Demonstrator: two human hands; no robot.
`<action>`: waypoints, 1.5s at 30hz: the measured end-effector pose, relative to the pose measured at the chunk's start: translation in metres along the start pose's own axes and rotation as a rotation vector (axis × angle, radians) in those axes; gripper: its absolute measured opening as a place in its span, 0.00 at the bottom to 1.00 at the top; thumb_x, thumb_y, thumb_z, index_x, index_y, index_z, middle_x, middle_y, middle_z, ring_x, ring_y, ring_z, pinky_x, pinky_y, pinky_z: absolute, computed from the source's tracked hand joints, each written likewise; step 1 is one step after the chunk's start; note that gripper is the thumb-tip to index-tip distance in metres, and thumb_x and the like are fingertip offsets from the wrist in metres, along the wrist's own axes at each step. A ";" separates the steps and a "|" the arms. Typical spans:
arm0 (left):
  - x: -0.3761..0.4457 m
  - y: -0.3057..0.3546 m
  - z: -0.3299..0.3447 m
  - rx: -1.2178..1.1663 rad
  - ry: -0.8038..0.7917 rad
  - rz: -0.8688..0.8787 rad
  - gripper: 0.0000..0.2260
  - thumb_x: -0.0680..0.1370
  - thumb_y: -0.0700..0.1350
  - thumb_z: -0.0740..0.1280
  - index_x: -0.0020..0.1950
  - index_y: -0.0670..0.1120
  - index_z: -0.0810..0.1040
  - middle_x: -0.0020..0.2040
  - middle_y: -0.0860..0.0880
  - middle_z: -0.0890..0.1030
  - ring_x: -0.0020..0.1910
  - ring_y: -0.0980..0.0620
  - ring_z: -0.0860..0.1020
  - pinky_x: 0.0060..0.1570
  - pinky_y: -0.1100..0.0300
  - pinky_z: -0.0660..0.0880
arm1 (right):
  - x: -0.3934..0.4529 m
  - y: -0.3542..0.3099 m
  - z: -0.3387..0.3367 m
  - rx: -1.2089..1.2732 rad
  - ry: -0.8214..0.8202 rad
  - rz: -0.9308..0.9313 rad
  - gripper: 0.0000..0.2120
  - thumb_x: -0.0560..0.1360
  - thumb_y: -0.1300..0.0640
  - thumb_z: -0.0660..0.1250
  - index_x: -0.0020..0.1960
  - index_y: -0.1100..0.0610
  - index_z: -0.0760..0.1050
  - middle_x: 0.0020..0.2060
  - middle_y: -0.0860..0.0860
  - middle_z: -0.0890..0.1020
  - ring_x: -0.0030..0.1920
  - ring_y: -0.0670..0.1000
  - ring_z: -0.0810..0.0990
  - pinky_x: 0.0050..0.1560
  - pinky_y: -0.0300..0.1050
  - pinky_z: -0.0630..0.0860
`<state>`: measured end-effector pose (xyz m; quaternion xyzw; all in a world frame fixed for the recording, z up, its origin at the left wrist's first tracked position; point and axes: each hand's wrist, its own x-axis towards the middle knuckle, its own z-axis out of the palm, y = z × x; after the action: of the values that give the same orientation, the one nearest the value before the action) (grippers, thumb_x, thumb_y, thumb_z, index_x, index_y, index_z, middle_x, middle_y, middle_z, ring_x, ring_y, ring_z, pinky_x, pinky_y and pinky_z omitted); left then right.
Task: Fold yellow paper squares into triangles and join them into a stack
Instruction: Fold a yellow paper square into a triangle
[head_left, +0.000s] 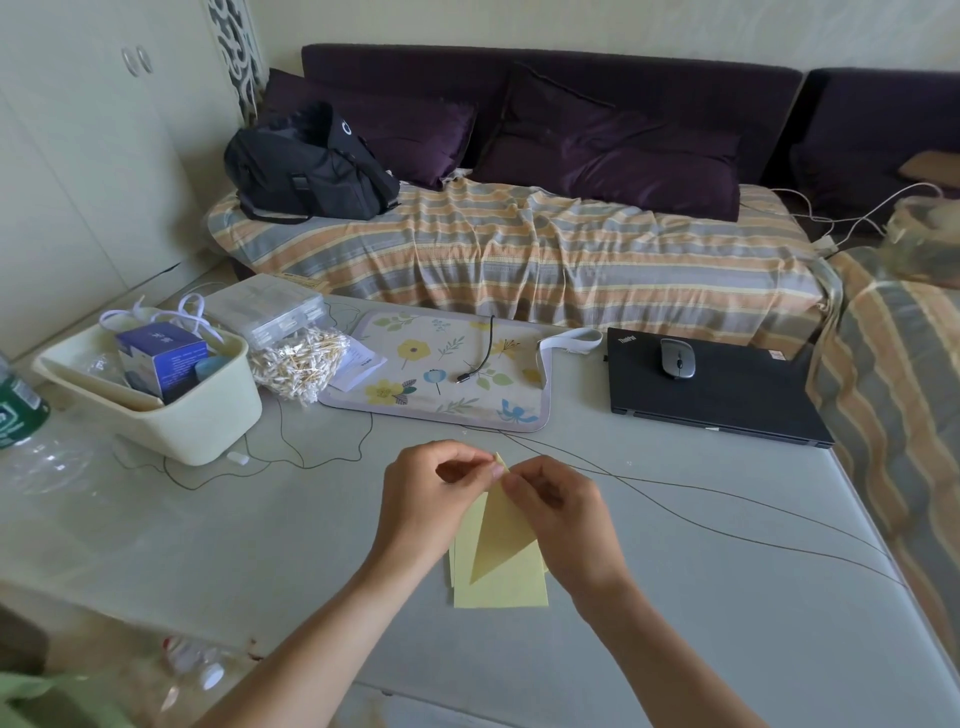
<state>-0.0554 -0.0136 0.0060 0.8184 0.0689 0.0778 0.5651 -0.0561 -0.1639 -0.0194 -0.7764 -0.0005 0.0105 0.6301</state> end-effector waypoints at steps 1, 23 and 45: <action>0.000 0.001 0.000 -0.019 -0.007 -0.020 0.03 0.72 0.45 0.79 0.43 0.51 0.88 0.37 0.57 0.86 0.39 0.59 0.84 0.44 0.68 0.78 | 0.000 0.000 0.000 -0.002 -0.003 -0.004 0.06 0.78 0.51 0.70 0.42 0.48 0.82 0.36 0.49 0.84 0.38 0.48 0.78 0.42 0.45 0.74; 0.009 -0.003 -0.010 -0.097 -0.076 -0.200 0.05 0.77 0.43 0.74 0.41 0.47 0.86 0.36 0.47 0.85 0.35 0.54 0.81 0.46 0.54 0.81 | 0.000 -0.001 0.000 -0.036 -0.074 0.091 0.07 0.78 0.53 0.70 0.42 0.50 0.83 0.36 0.46 0.85 0.37 0.44 0.79 0.44 0.44 0.75; 0.008 -0.012 -0.003 -0.116 -0.199 -0.306 0.12 0.76 0.34 0.67 0.53 0.48 0.83 0.48 0.44 0.86 0.43 0.51 0.84 0.45 0.62 0.81 | -0.002 0.001 -0.003 -0.187 0.040 0.032 0.11 0.76 0.62 0.68 0.49 0.46 0.79 0.41 0.44 0.84 0.39 0.41 0.80 0.37 0.29 0.73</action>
<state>-0.0486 -0.0048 -0.0036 0.7682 0.1317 -0.0865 0.6205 -0.0585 -0.1666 -0.0195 -0.8317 0.0234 0.0052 0.5547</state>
